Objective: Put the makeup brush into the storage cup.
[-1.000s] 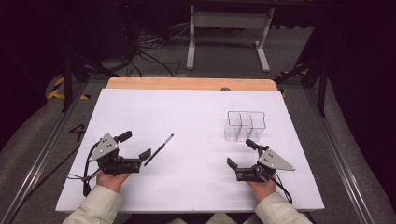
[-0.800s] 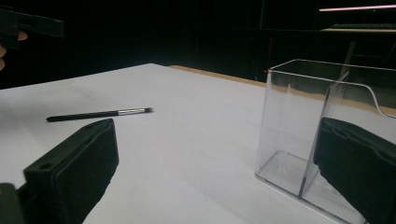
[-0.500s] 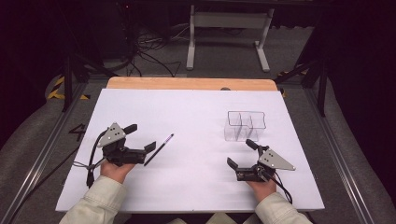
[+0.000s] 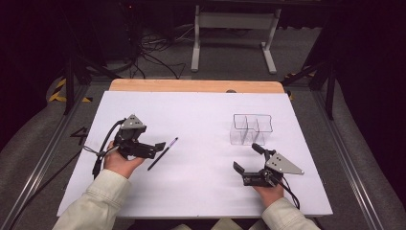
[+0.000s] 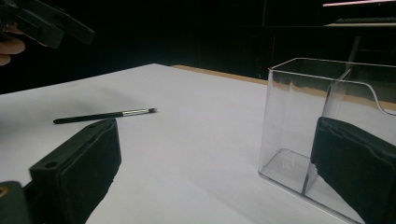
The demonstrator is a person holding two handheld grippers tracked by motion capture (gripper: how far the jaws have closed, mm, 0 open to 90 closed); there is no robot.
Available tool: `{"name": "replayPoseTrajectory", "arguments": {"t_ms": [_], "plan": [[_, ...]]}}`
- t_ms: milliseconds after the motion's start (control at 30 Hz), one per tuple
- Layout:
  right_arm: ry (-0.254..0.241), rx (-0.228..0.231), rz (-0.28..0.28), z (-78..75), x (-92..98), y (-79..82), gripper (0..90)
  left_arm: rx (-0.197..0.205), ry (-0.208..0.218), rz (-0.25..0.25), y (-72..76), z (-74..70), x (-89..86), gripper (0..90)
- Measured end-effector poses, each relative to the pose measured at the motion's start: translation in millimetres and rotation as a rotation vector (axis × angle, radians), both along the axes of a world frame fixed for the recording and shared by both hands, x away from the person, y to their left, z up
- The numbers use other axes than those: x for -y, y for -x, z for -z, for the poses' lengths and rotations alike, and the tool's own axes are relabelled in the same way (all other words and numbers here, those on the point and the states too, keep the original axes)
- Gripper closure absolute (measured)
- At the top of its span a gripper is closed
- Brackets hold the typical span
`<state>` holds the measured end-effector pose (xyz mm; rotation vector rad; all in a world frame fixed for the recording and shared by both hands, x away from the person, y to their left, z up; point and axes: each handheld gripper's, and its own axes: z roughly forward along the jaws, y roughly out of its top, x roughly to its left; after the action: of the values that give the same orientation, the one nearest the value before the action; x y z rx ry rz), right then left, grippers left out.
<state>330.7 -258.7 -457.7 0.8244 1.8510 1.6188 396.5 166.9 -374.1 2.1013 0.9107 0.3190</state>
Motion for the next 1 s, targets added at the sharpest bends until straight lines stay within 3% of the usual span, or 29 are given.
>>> {"name": "replayPoseTrajectory", "arguments": {"t_ms": [200, 367, 567, 1000], "plan": [[-0.008, -0.014, -0.003, -0.1, 0.6, -0.4, 4.5, -0.096, -0.090, 0.005, -13.1, -5.4, 7.3, 5.1], [-0.007, -0.037, -0.004, -0.8, 2.7, -0.9, 6.5, -0.145, -0.129, 0.000, -20.4, -6.9, 11.3, 5.7], [-0.007, -0.042, -0.014, -0.8, 2.8, -1.3, 7.9, -0.232, -0.202, 0.049, -30.3, -7.4, 19.6, 7.3], [-0.005, -0.050, -0.018, -0.4, 2.7, -1.6, 8.8, -0.328, -0.354, 0.067, -42.6, -1.6, 31.5, 7.8]]}}
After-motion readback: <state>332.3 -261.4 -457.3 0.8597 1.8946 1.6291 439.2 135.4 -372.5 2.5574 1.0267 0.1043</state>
